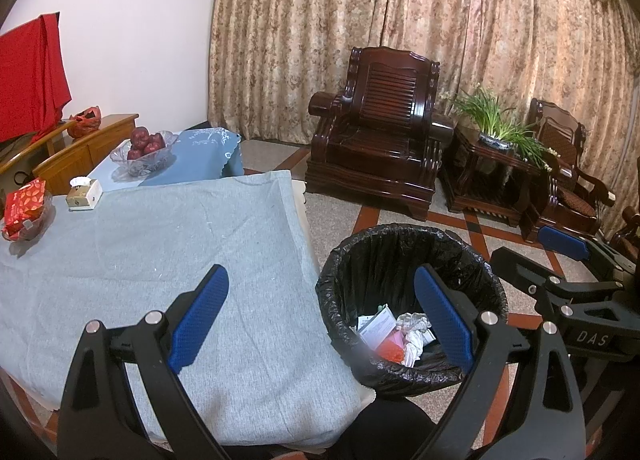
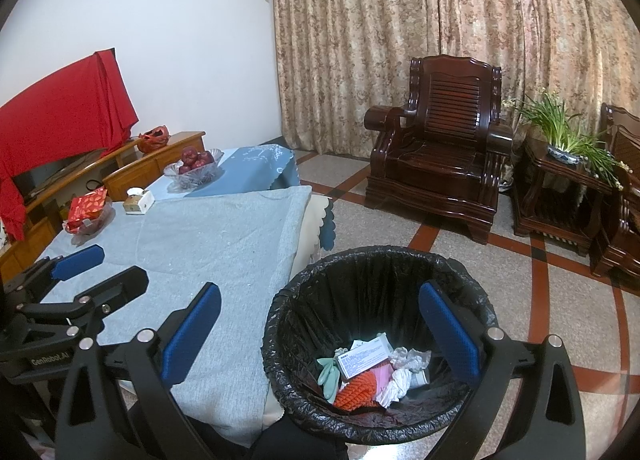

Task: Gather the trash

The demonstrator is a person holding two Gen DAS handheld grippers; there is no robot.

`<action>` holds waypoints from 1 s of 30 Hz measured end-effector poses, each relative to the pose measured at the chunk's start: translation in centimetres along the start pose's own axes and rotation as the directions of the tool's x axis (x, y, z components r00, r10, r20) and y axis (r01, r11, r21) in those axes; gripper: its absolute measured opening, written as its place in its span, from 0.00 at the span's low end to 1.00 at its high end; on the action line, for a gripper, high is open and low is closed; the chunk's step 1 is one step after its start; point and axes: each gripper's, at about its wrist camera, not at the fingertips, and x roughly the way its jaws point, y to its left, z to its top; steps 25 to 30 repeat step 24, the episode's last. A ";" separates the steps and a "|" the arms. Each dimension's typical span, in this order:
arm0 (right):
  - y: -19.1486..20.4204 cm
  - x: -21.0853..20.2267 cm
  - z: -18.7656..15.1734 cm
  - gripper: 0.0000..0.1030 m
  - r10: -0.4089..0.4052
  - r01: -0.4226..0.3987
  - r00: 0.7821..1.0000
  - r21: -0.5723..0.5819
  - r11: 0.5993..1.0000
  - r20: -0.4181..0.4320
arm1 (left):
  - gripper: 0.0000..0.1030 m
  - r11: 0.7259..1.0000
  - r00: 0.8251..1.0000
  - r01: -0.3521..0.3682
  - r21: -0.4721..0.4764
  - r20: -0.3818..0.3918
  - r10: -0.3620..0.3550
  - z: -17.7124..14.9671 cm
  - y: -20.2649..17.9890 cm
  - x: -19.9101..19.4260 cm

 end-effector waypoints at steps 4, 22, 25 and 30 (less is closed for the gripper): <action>0.0 0.0 0.0 0.94 0.000 0.000 1.000 0.000 1.000 -0.002 | 0.89 1.000 1.000 -0.003 -0.004 -0.005 0.003 -0.4 0.3 -0.1; 0.1 0.0 -0.1 0.94 -0.001 0.001 1.000 0.001 1.000 -0.004 | 0.89 1.000 1.000 -0.006 -0.003 -0.016 0.006 -0.9 0.5 -0.4; 0.1 0.0 -0.1 0.94 -0.001 0.001 1.000 0.003 1.000 -0.005 | 0.89 1.000 1.000 -0.007 -0.004 -0.018 0.007 -1.0 0.5 -0.3; 0.1 0.0 -0.1 0.94 -0.001 0.001 1.000 0.003 1.000 -0.005 | 0.89 1.000 1.000 -0.007 -0.004 -0.018 0.007 -1.0 0.5 -0.3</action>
